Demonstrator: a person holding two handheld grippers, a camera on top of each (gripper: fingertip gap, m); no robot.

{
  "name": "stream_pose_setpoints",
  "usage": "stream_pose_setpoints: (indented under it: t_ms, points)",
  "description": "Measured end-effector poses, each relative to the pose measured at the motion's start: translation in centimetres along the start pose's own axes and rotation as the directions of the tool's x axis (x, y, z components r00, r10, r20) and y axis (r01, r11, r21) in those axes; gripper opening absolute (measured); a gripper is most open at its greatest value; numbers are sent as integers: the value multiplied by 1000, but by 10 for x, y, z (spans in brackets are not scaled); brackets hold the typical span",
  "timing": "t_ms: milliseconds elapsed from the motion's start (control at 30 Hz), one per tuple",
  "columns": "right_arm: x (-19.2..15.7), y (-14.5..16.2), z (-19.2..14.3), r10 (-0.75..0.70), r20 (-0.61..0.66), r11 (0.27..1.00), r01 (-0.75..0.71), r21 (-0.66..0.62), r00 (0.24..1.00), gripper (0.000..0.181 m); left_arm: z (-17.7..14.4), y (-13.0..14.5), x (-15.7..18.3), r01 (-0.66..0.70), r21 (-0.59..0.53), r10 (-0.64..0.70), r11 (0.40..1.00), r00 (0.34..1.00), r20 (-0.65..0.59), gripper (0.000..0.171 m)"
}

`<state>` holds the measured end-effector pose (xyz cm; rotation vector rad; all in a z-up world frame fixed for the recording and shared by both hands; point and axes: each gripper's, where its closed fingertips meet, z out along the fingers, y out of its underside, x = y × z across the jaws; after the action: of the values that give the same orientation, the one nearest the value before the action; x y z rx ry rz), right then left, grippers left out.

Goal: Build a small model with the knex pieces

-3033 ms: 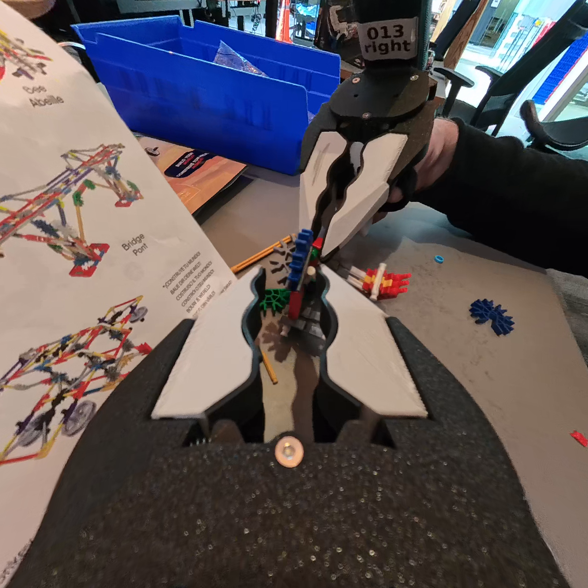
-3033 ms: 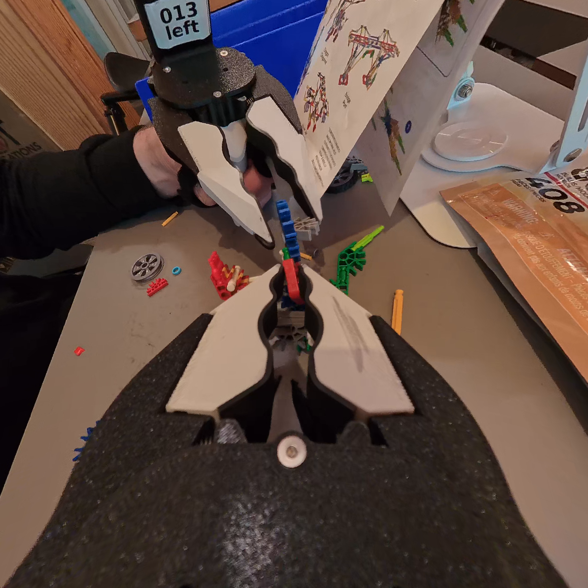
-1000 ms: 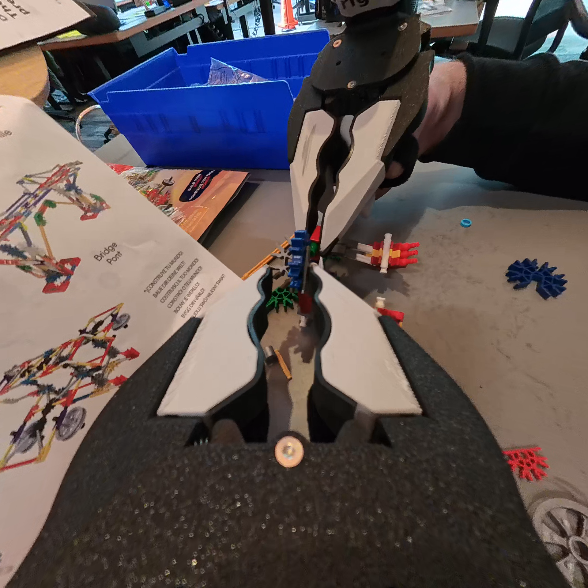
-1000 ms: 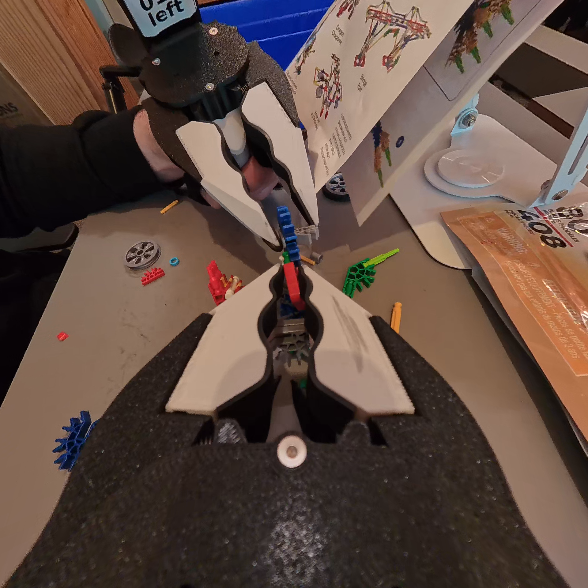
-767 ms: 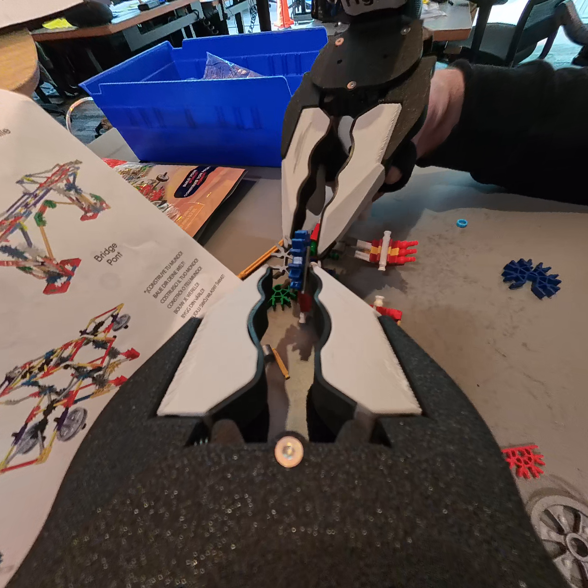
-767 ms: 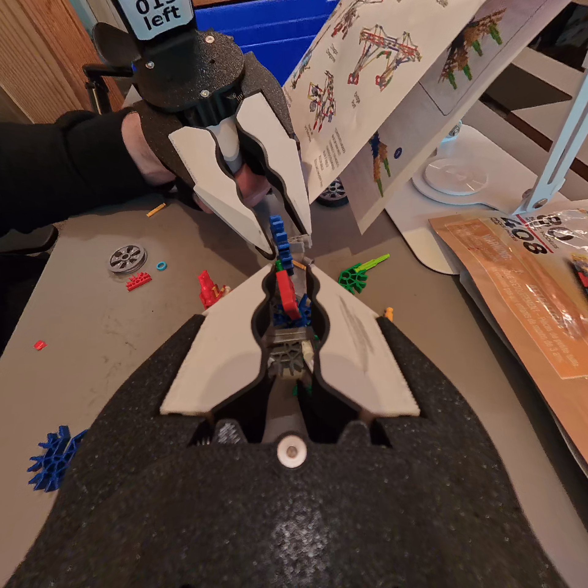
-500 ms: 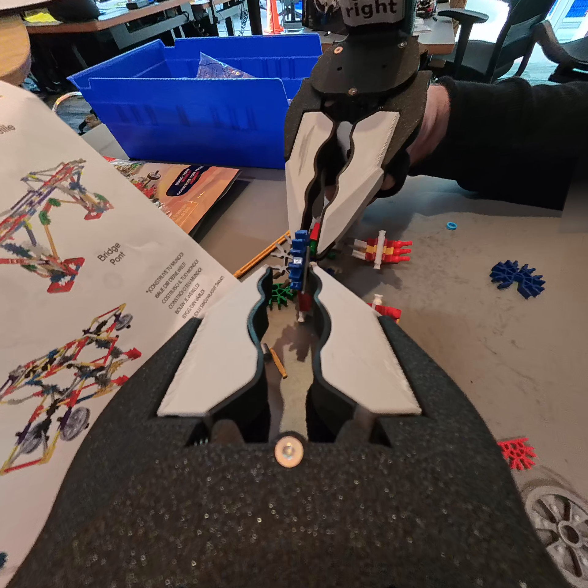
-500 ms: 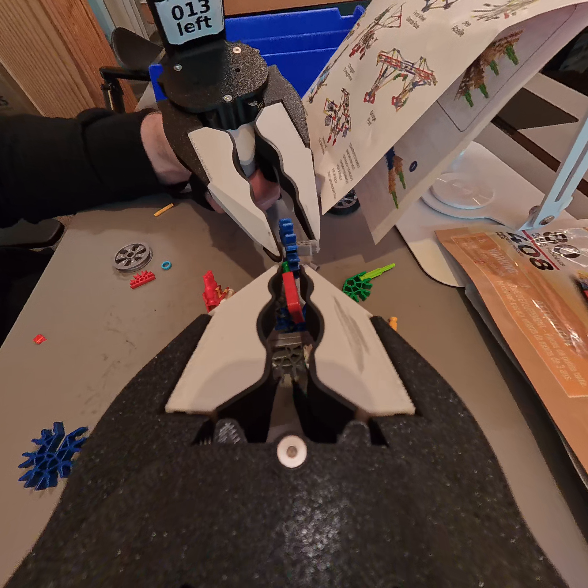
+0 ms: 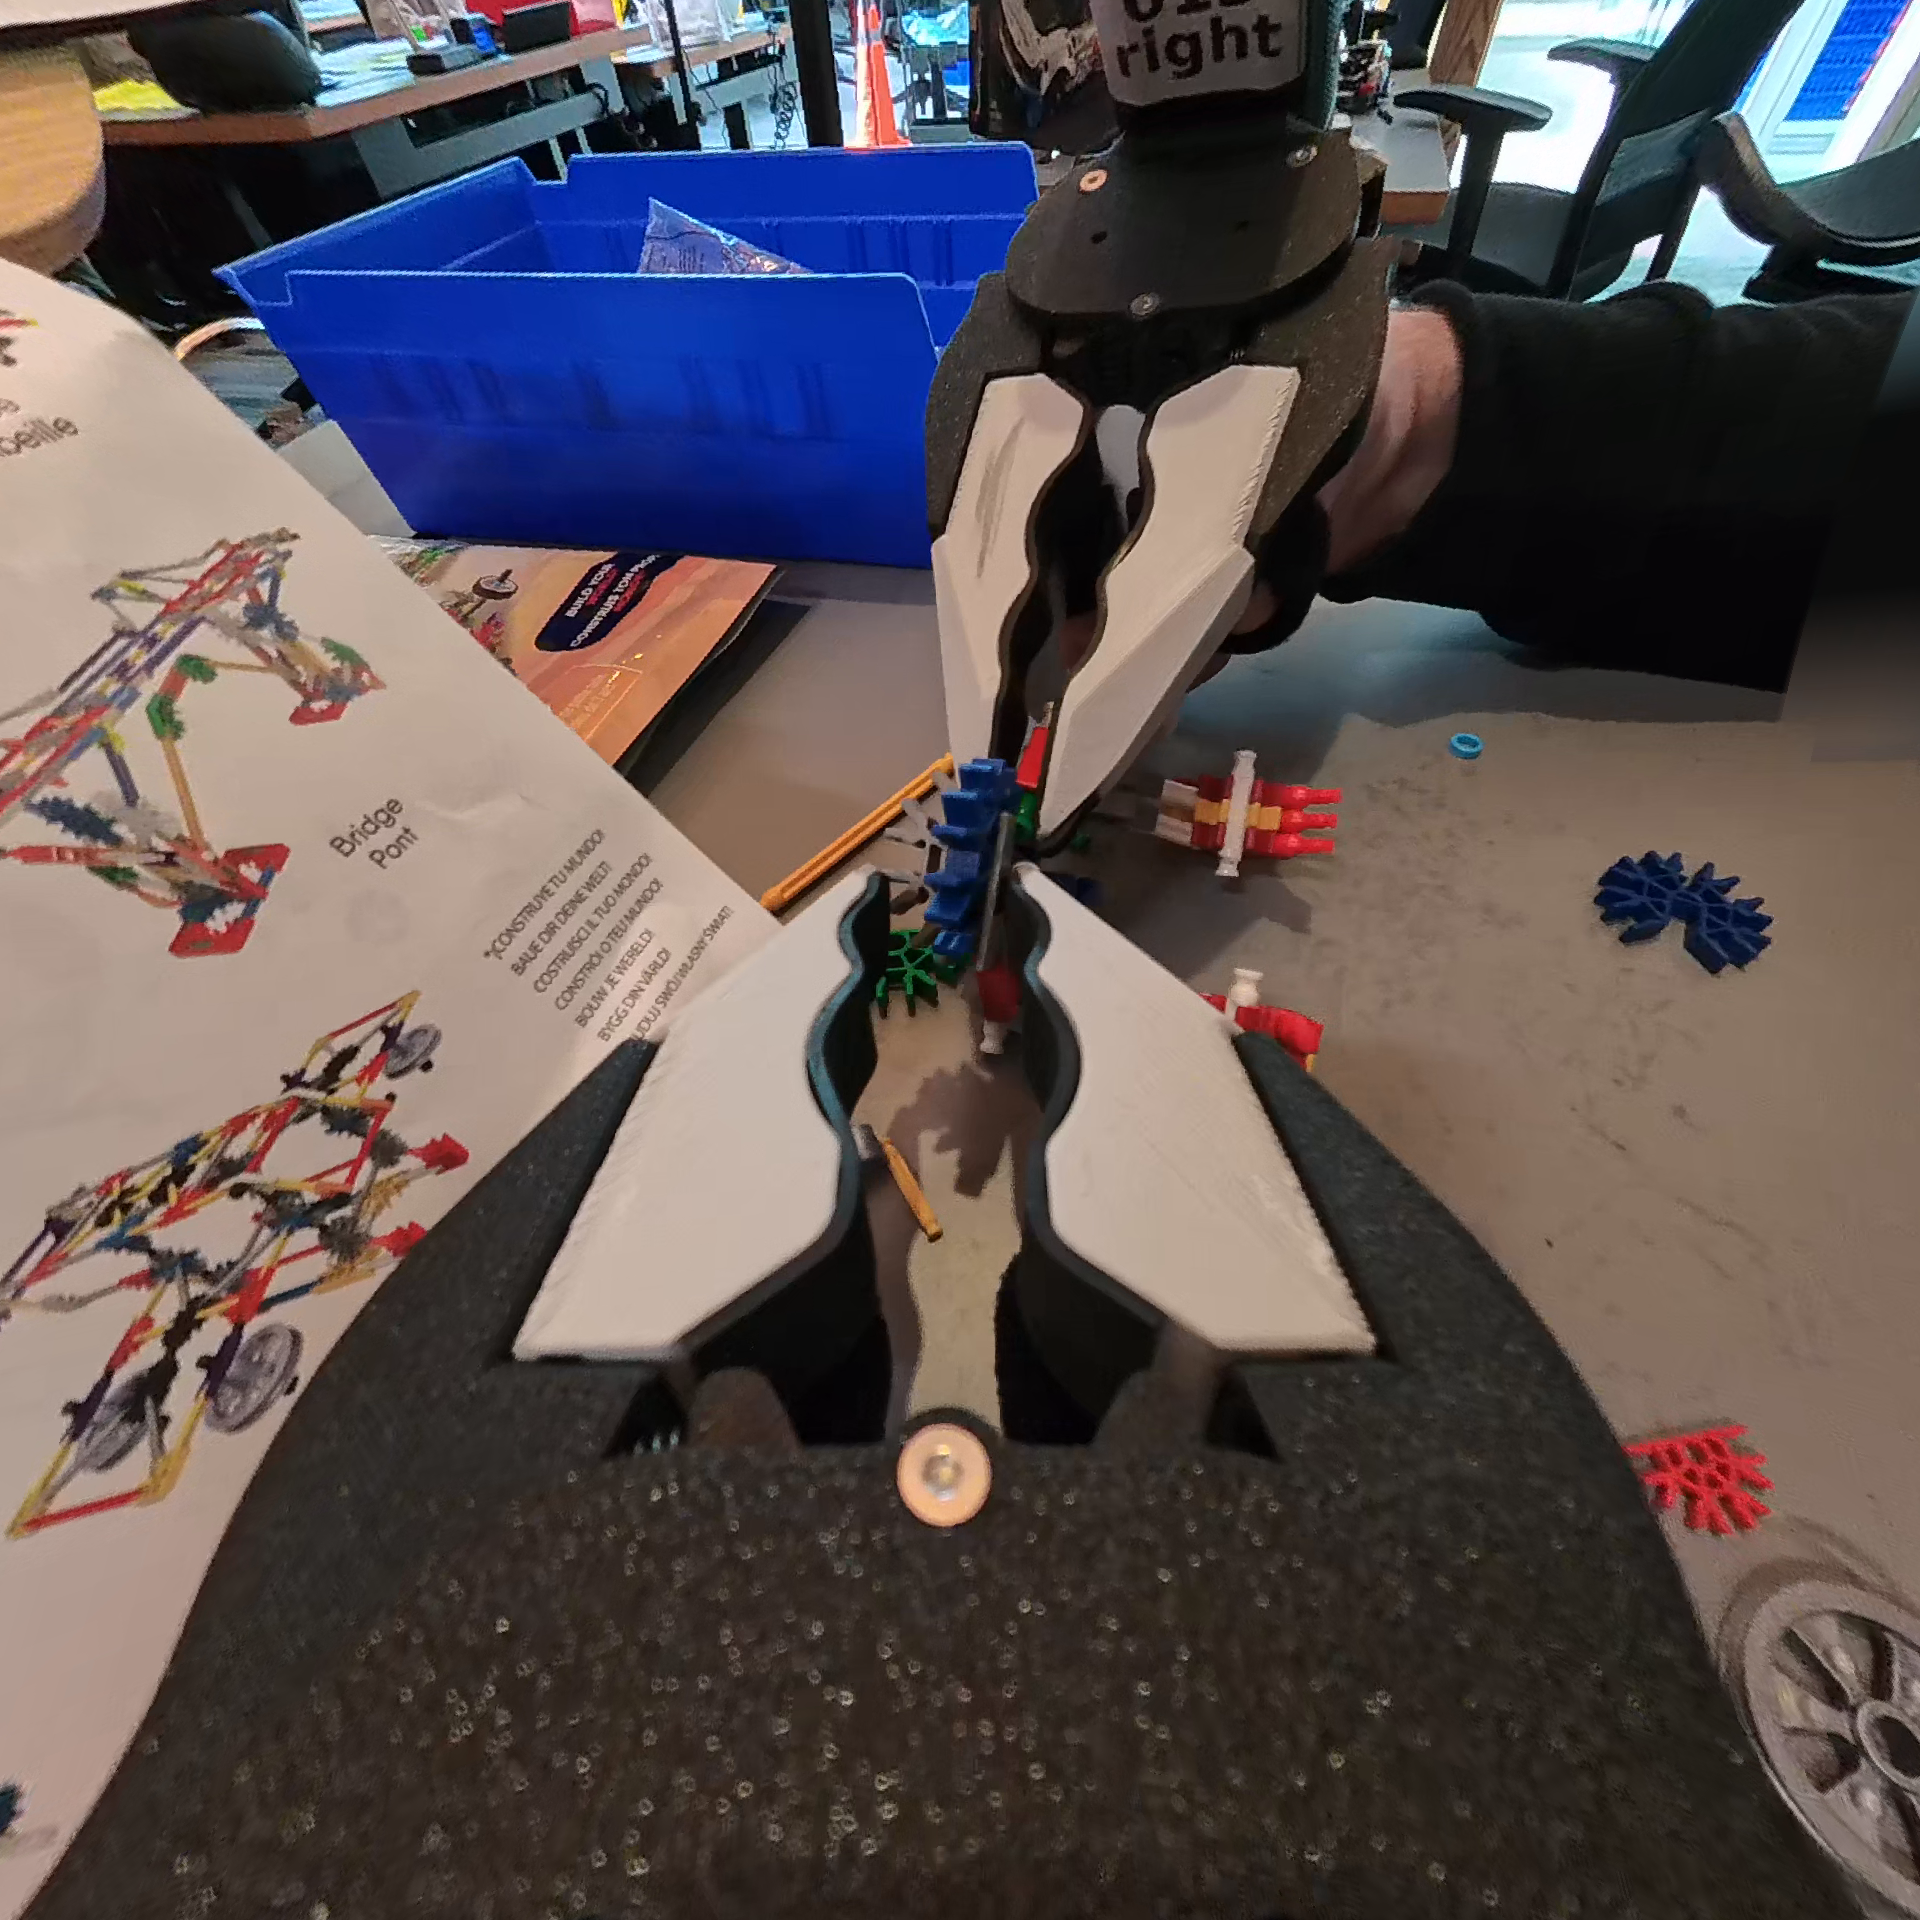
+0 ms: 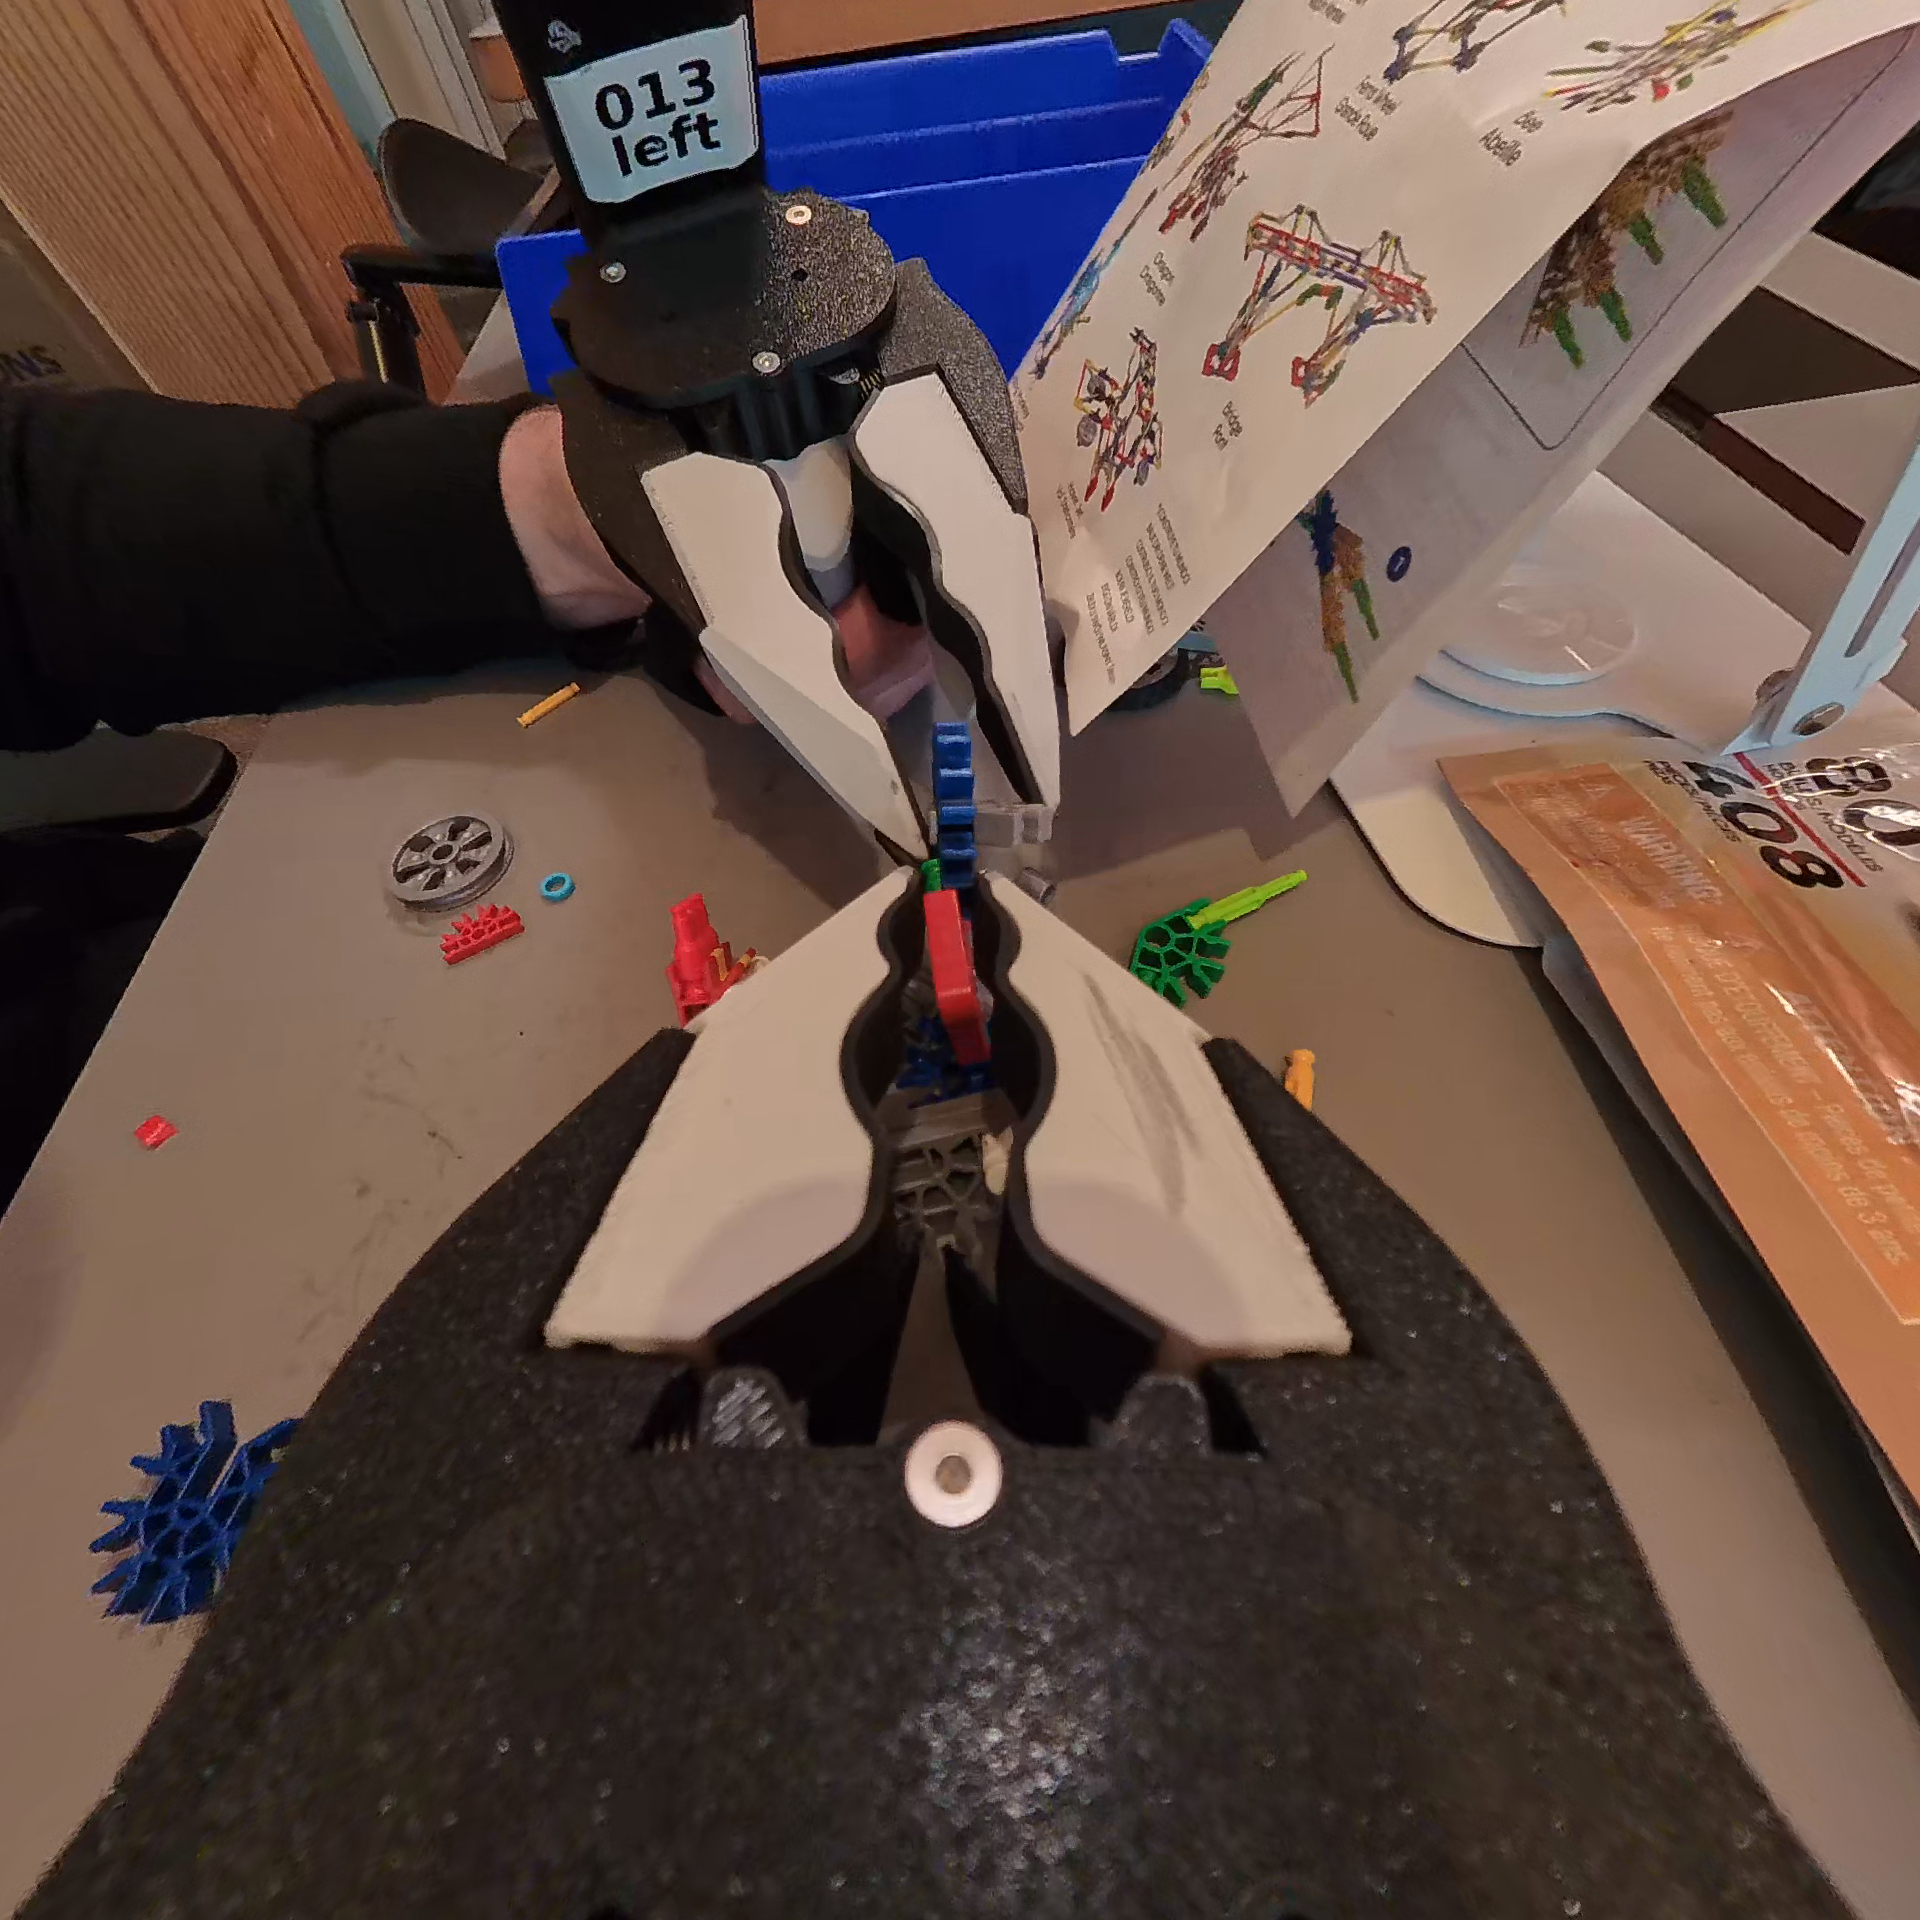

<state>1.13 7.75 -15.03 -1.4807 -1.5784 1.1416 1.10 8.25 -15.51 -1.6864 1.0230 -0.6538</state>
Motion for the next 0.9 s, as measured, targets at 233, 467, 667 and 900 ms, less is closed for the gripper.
stream_pose_setpoints:
  t_ms: [233, 467, 667, 900]
  points:
    - [1, -1, 0, 3, -12, 1000, -3, -5, 1000, 5, 0, 0, 0, -32, -16, 32, 999, 999, 29, 19]
    - [-1, -2, 3, -15, -36, 1000, 14, -17, 999, 5, -1, 1, 0, -74, -30, 75, 997, 995, 61, 18]
    - [3, -3, 4, 0, -78, 1000, -2, -26, 997, 4, -1, 1, -3, -115, -67, 123, 991, 985, 122, 19]
    - [9, -3, 6, -74, -147, 996, 65, -66, 986, 8, -2, 3, -10, -106, -84, 117, 991, 984, 131, 20]
